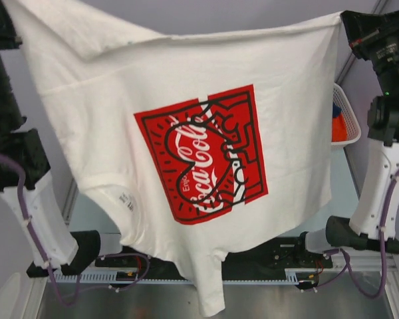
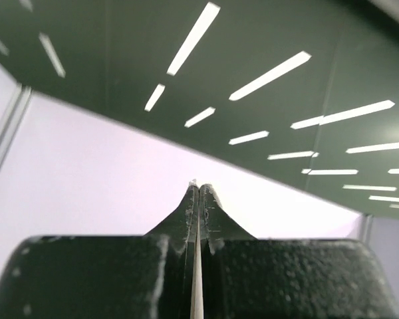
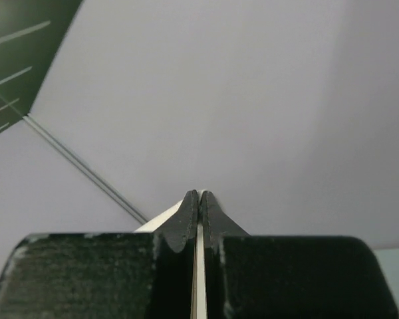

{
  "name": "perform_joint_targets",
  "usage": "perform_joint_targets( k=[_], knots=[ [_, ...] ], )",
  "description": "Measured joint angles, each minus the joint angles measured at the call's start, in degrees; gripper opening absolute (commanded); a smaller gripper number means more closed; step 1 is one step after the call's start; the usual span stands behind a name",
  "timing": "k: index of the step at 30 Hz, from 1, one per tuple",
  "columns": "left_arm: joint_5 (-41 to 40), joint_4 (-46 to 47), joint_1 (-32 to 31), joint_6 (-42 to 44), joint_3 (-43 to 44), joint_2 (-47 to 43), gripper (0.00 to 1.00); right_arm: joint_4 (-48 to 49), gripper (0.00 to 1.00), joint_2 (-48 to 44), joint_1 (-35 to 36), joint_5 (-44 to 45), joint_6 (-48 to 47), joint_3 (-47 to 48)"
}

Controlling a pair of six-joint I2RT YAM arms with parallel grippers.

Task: Fold and stack the t-shirts
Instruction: Flatten the tshirt out

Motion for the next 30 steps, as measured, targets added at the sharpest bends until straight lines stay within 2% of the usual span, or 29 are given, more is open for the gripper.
perform_joint_targets(
  k=[5, 10, 12, 15, 21, 24, 27, 30],
  knots=[
    [0.07, 4.13, 0.0, -0.46, 1.11, 11.3, 0.0, 3.85, 0.0, 12.79, 2.84, 0.81, 0.55, 1.86],
    [-0.11, 6.54, 0.13, -1.55, 11.76, 28.24, 0.0, 5.03, 0.0, 29.53, 5.25, 1.51, 1.25, 13.57],
    [-0.26, 8.15, 0.72, -2.97, 12.5, 32.3, 0.0, 5.07, 0.0, 35.74, 5.35, 1.66, 2.25, 20.39],
    [-0.39, 9.4, 2.14, -4.94, 12.48, 35.04, 0.0, 6.29, 0.0, 39.32, 5.01, 1.73, 3.82, 23.58],
    [0.17, 14.4, 5.07, -8.26, 12.63, 34.69, 0.0, 8.92, 0.0, 36.98, 2.78, 1.14, 5.64, 21.38],
    [1.79, 15.76, 5.33, -8.94, 11.21, 32.41, 0.0, 10.03, 0.0, 33.42, 1.6, 0.09, 5.66, 17.2],
    [4.07, 17.22, 5.42, -8.98, 0.63, 25.11, 0.0, 12.17, 0.0, 28.33, 1.01, -1.14, 5.66, 7.98],
    [5.16, 19.06, 5.49, -8.63, -19.43, 12.81, 0.0, 13.29, 0.0, 23.8, 0.98, -2.25, 5.09, -3.28]
  ],
)
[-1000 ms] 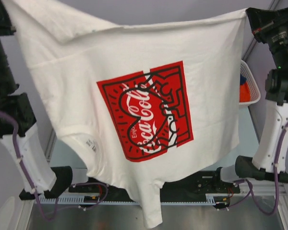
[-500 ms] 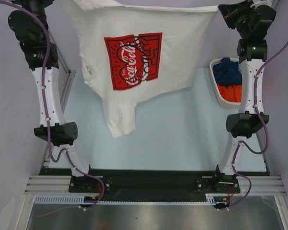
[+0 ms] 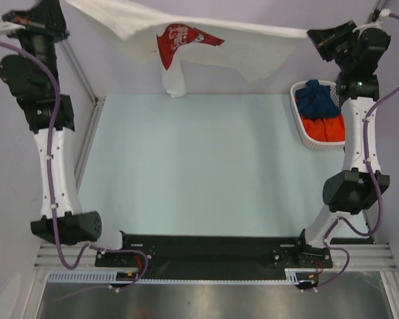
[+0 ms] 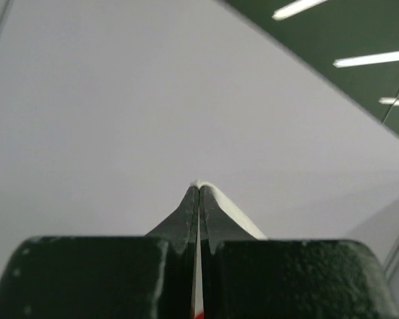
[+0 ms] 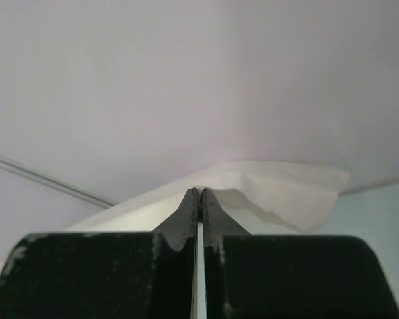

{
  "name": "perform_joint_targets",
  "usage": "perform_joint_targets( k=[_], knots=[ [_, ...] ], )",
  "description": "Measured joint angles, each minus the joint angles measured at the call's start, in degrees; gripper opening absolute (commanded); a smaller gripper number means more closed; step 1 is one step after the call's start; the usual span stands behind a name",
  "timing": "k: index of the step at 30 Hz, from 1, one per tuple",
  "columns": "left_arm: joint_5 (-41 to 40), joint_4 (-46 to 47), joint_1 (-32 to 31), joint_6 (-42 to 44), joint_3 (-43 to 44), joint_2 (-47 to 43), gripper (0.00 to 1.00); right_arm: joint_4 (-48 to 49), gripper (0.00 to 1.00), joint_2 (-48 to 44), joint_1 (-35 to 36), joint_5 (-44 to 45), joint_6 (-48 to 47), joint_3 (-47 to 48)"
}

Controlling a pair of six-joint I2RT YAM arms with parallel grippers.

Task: Fold and stack the t-shirts
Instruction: Flatten the tshirt out

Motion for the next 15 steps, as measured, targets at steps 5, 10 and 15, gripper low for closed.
perform_joint_targets(
  k=[5, 10, 15],
  knots=[
    [1.49, -0.17, -0.24, 1.66, -29.09, -17.16, 0.0, 0.33, 0.0, -6.93, 0.76, -0.85, -1.73, -24.5],
    [0.61, -10.29, -3.04, 5.11, -51.71, -32.48, 0.0, -4.55, 0.0, -12.83, 2.1, 0.66, -5.49, -45.2],
    [-3.52, -22.34, -8.04, 5.84, -65.7, -45.77, 0.0, -10.69, 0.0, -22.05, 4.66, 4.92, -10.84, -59.06]
  ],
)
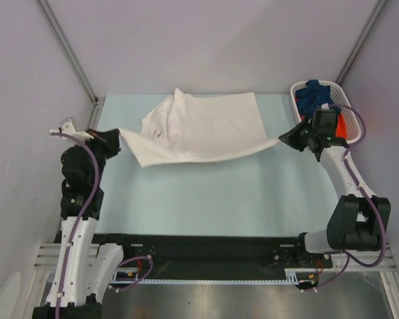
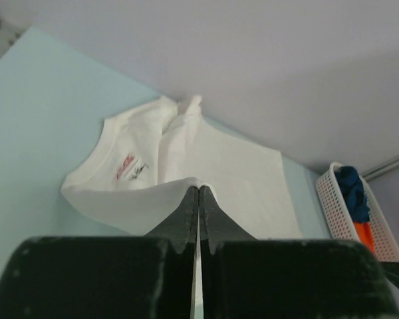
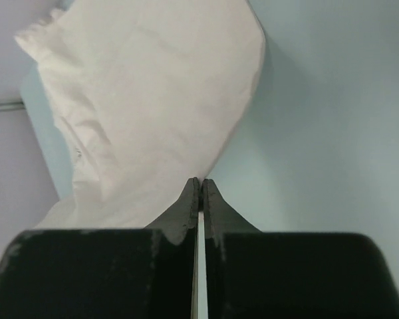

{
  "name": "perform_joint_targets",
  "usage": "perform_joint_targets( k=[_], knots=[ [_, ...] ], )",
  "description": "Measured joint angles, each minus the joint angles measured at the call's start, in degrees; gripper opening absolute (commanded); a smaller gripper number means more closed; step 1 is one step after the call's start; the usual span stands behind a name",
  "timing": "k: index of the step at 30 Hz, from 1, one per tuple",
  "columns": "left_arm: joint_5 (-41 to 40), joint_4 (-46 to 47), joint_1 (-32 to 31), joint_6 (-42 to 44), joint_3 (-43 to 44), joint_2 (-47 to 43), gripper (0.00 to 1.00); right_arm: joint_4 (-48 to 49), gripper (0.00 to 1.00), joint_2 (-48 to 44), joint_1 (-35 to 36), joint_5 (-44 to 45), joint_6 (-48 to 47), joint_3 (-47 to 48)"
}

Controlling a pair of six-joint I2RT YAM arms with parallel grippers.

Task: Fold and stack the t-shirts
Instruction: Flatten the tshirt out, then fold the tshirt

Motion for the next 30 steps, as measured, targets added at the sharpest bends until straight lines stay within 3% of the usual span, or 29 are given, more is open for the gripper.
perform_joint_targets(
  k=[9, 22, 30],
  knots=[
    [-6.29, -23.21, -7.15, -5.29, -12.7, -16.09, 0.0, -14.75, 0.0, -8.59, 1.36, 9.31, -3.87, -14.03],
    [-6.12, -44.24, -7.32, -12.28, -13.03, -20.37, 0.0, -29.62, 0.0, -16.17, 1.81, 20.33, 1.51, -22.99],
    [-3.8, -52.98, -7.32, -14.58, -12.92, -25.24, 0.0, -30.36, 0.0, -15.47, 1.84, 23.39, 3.69, -24.68]
  ],
)
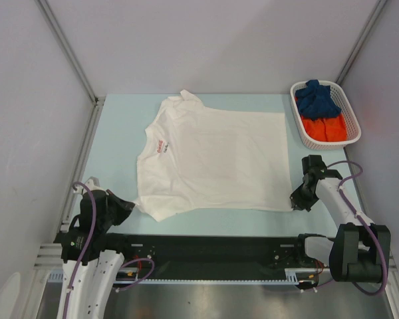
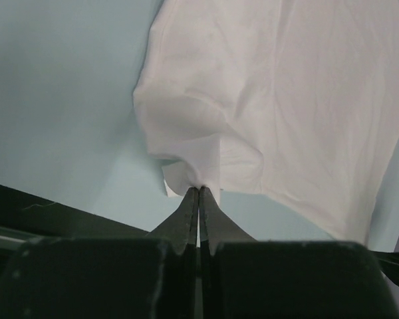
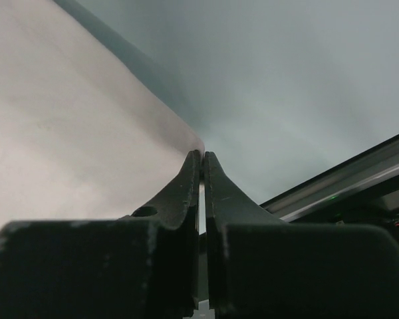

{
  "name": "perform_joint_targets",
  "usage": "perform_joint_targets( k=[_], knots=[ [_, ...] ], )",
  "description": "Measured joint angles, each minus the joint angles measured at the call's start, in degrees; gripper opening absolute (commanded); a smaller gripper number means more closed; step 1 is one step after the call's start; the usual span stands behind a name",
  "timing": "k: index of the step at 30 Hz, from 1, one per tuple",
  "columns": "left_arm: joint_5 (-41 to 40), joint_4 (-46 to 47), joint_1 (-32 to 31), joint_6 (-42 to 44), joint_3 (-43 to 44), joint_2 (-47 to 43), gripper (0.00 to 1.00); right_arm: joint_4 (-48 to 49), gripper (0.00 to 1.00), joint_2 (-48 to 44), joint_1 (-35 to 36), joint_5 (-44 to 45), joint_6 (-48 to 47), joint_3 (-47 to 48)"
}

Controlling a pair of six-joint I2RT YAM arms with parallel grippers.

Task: Fold and stack the t-shirts
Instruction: Fold the tshirt

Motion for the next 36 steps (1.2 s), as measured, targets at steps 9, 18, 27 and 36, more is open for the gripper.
perform_joint_targets(
  k=[9, 18, 27, 36],
  knots=[
    [2.08, -5.46, 0.0, 0.15, 0.33, -1.07, 0.0, 0.04, 0.03, 0.55, 0.68, 1.01, 0.85, -0.48],
    [3.65, -0.26, 0.0, 7.72, 4.61, 4.24, 0.0, -0.63, 0.0, 2.78, 0.37, 1.9, 1.16, 1.29],
    [3.8, 12.66, -1.29, 13.77, 7.74, 16.02, 0.0, -0.17, 0.0, 11.15, 0.37, 2.1, -1.22, 7.98],
    [-3.67, 5.51, -1.4, 11.93, 16.81, 8.02, 0.0, -1.27, 0.0, 10.43, 0.61, 1.51, -1.86, 9.03]
  ],
)
